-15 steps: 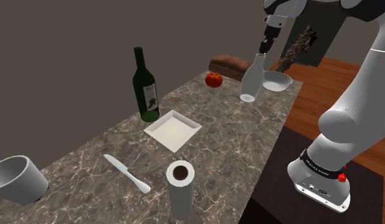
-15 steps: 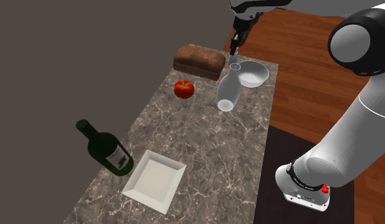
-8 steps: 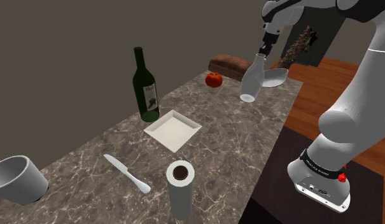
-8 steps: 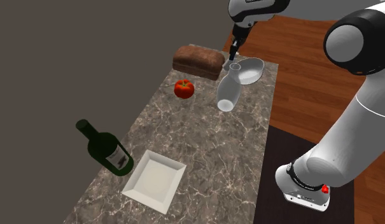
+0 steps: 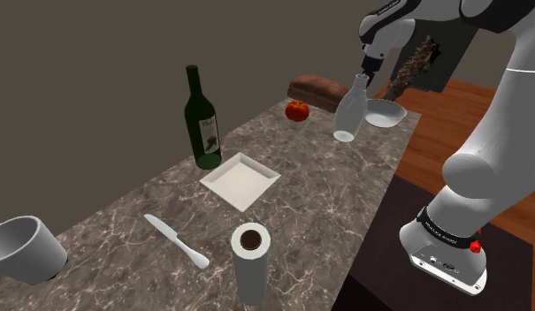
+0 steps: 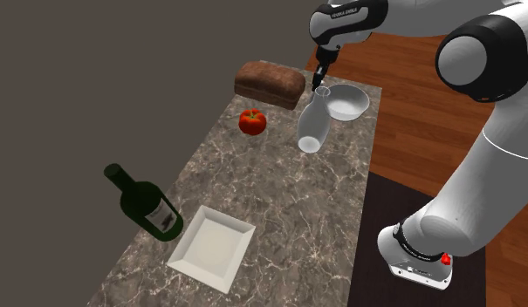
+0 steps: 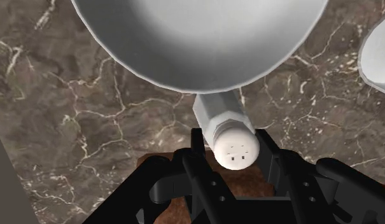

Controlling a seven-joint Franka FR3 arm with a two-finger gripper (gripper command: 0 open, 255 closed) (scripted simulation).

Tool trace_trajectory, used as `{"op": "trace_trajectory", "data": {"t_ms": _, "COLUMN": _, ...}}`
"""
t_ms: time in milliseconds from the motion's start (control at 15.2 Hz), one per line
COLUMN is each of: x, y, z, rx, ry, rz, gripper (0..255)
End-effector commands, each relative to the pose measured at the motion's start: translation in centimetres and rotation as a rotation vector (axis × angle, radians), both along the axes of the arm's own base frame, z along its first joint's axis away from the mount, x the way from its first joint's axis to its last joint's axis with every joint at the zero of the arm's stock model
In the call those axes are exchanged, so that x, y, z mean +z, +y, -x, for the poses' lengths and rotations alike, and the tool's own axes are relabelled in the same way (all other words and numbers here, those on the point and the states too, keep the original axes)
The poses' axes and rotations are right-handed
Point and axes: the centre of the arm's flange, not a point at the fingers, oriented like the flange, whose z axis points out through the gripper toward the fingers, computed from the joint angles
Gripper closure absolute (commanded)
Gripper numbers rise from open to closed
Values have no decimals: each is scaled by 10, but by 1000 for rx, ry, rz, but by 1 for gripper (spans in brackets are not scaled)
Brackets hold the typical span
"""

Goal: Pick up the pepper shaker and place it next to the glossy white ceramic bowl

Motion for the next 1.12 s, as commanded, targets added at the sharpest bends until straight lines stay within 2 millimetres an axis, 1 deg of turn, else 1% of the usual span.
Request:
{"op": "trace_trajectory", "data": {"t_ms": 0, "x": -1, "y": 0, "z": 0, "rx": 0, "ry": -1, "rz": 0, "gripper": 255}}
{"op": "trace_trajectory", "data": {"t_ms": 330, "x": -1, "y": 0, "z": 0, "rx": 0, "ry": -1, "rz": 0, "gripper": 255}}
{"op": "trace_trajectory", "data": {"t_ms": 396, "x": -1, "y": 0, "z": 0, "rx": 0, "ry": -1, "rz": 0, "gripper": 0}}
{"op": "trace_trajectory", "data": {"t_ms": 726, "x": -1, "y": 0, "z": 0, "rx": 0, "ry": -1, "rz": 0, "gripper": 0}}
{"op": "trace_trajectory", "data": {"t_ms": 924, "x": 38, "y": -3, "z": 2, "rx": 0, "ry": -1, "rz": 0, "gripper": 0}}
{"op": "trace_trajectory", "data": {"t_ms": 990, "x": 49, "y": -4, "z": 3, "rx": 0, "ry": -1, "rz": 0, "gripper": 0}}
{"op": "trace_trajectory", "data": {"t_ms": 1056, "x": 49, "y": -4, "z": 3, "rx": 0, "ry": -1, "rz": 0, "gripper": 0}}
